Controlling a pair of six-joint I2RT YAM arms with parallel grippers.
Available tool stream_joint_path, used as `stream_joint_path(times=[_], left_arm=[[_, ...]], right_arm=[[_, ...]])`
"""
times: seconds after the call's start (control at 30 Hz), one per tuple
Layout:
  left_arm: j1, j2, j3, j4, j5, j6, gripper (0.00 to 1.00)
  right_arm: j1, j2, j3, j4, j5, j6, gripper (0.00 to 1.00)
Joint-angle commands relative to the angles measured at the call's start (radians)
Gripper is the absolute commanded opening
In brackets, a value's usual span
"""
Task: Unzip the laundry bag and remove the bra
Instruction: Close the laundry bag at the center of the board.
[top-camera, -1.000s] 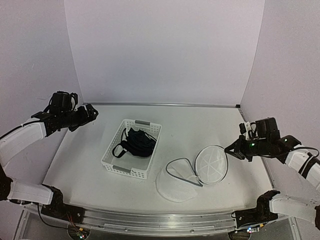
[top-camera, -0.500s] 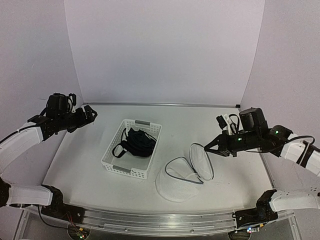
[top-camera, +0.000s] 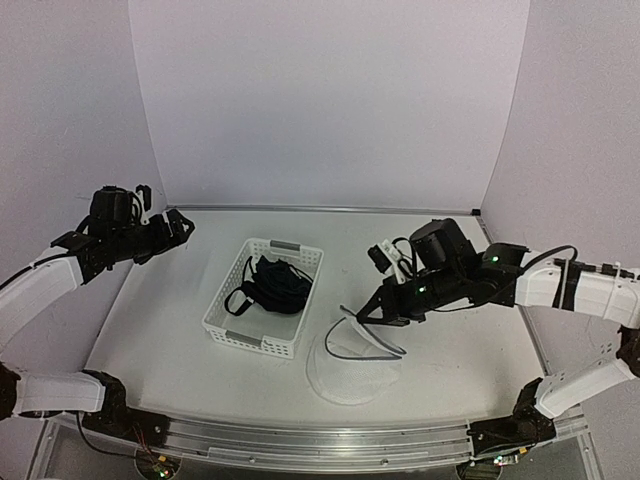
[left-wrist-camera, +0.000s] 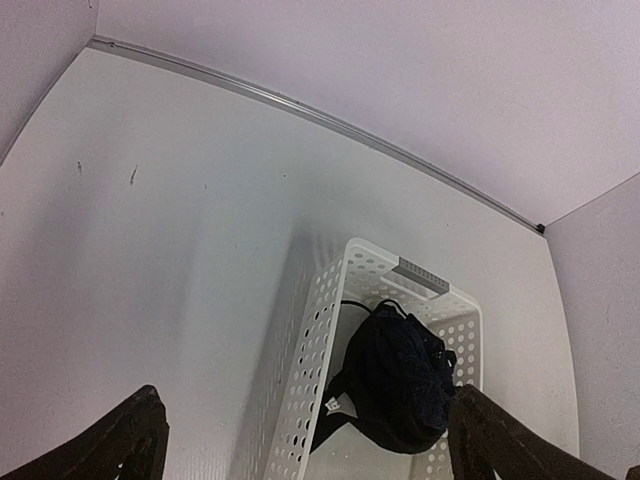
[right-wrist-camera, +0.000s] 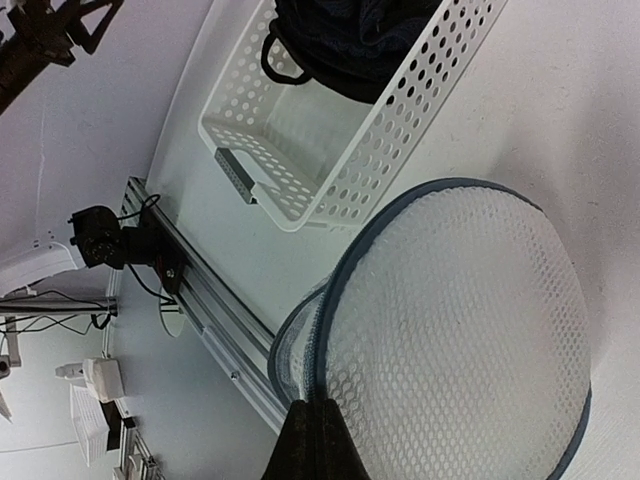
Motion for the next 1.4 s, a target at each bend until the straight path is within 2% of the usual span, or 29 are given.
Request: stream_joint_path(times=[0.0, 0.4, 0.83, 1.17, 1.2, 1.37], left_arm=[[-0.001, -0.021, -0.008, 0.030, 0.016, 0.016, 0.98], [-0.001, -0.016, -0.008, 0.032, 0.022, 0.019, 0.98], [0.000, -0.012, -0.005, 0.031, 0.029, 0.020, 0.98], [0.000, -0.012, -0.001, 0.030, 0.033, 0.021, 0.98], [0.000, -0.012, -0.001, 0.031, 0.033, 0.020, 0.98], [-0.001, -0.005, 0.000, 0.032, 0.040, 0.017, 0.98]], right_arm=[[0.074, 0.083, 0.087, 0.032, 0.039, -0.047, 0.00], [0.226, 0.259, 0.153, -0.040, 0.076, -0.134, 0.00], [0.346, 0.500, 0.114, -0.051, 0.145, -0.168, 0.00], [0.352, 0.468, 0.114, -0.048, 0.216, -0.163, 0.00], [0.352, 0.457, 0.115, -0.049, 0.233, -0.158, 0.01], [0.352, 0.384, 0.118, -0.056, 0.309, -0.142, 0.22]])
